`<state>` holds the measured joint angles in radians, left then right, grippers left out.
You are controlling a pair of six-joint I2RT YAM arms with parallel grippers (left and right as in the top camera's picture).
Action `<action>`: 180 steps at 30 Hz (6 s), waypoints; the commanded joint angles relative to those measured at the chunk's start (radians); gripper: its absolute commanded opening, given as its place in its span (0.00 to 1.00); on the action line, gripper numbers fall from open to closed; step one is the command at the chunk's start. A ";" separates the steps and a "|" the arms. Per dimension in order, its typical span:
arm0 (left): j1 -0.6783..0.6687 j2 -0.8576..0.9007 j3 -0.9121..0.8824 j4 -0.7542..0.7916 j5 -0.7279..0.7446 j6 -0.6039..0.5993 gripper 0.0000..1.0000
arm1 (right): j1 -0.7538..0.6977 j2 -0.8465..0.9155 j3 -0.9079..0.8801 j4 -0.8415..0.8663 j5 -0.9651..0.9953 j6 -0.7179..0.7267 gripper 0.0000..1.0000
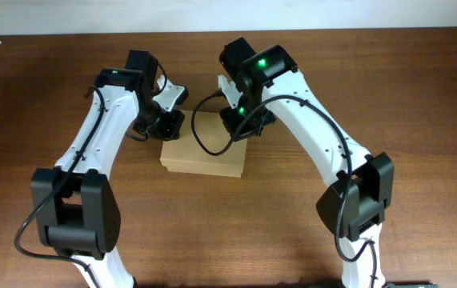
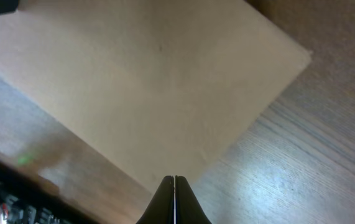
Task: Pack container
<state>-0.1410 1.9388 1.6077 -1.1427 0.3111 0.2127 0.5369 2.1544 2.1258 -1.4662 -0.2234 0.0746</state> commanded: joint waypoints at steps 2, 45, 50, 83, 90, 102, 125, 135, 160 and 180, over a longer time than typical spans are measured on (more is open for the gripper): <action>0.000 0.000 -0.021 0.007 -0.005 -0.009 0.02 | 0.029 0.003 -0.086 0.042 -0.012 -0.007 0.04; 0.272 -0.051 0.457 0.048 -0.249 -0.070 0.46 | -0.515 -0.015 0.402 -0.153 0.202 0.109 0.04; 0.315 -0.051 0.457 0.050 -0.249 -0.069 1.00 | -0.530 -0.015 0.402 -0.159 0.202 0.110 0.69; 0.323 -0.051 0.456 0.048 -0.249 -0.069 1.00 | -0.524 -0.098 0.383 -0.122 0.235 0.110 0.99; 0.323 -0.051 0.456 0.048 -0.249 -0.069 1.00 | -0.497 -0.424 0.045 0.233 0.232 0.110 0.99; 0.323 -0.051 0.456 0.048 -0.249 -0.069 1.00 | -0.499 -1.180 -0.911 0.772 0.317 0.106 0.99; 0.323 -0.051 0.456 0.048 -0.249 -0.069 1.00 | -0.499 -2.153 -1.885 1.011 0.363 0.197 0.99; 0.323 -0.051 0.456 0.047 -0.249 -0.069 1.00 | -0.499 -2.152 -1.965 1.026 0.363 0.196 0.99; 0.323 -0.051 0.456 0.048 -0.249 -0.069 1.00 | -0.499 -2.152 -2.004 1.052 0.314 0.196 0.99; 0.262 -0.306 0.450 0.048 -0.248 -0.069 1.00 | -0.499 -2.152 -2.004 1.052 0.313 0.196 0.99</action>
<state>0.1600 1.8259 2.0514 -1.0973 0.0654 0.1471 0.0364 0.0147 0.1314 -0.4171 0.1036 0.2623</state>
